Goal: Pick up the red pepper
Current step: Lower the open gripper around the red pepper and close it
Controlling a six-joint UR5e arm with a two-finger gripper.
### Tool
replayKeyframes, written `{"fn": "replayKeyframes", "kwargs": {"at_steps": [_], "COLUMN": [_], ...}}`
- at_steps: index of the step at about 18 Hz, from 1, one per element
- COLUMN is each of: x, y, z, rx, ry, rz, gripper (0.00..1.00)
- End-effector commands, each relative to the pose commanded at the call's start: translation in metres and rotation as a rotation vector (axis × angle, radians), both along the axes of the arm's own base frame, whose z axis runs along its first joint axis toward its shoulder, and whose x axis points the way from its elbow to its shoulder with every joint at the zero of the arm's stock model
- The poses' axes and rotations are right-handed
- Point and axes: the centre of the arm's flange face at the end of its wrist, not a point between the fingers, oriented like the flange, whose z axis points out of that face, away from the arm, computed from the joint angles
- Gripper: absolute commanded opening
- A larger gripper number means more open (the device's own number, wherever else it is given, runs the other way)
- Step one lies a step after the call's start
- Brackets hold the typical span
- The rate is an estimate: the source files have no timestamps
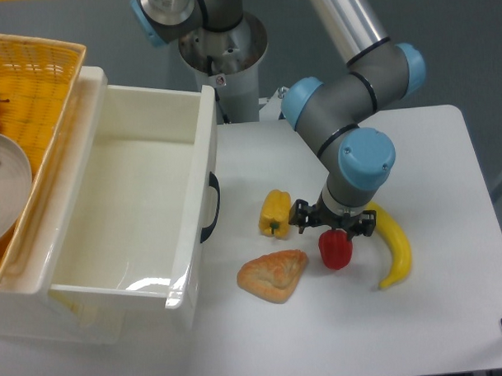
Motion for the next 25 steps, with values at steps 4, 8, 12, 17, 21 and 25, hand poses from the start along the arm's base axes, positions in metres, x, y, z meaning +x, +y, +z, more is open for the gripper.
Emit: {"fn": "replayKeyframes", "kwargs": {"at_steps": [4, 8, 12, 17, 21, 25], "x": [-0.008, -0.017, -0.019, -0.021, -0.021, -0.021], "y": [0.004, -0.002, -0.002, 0.000, 0.000, 0.002], "z": [-0.003, -0.008, -0.020, -0.031, -0.036, -0.042], "rx": [0.019, 0.022, 0.005, 0.001, -0.003, -0.004], "ry": [0.035, 0.038, 0.032, 0.028, 0.022, 0.017], "rz": [0.012, 0.029, 0.053, 0.063, 0.065, 0.065], "gripper": [1.00, 1.00, 1.00, 1.00, 1.00, 1.00]}}
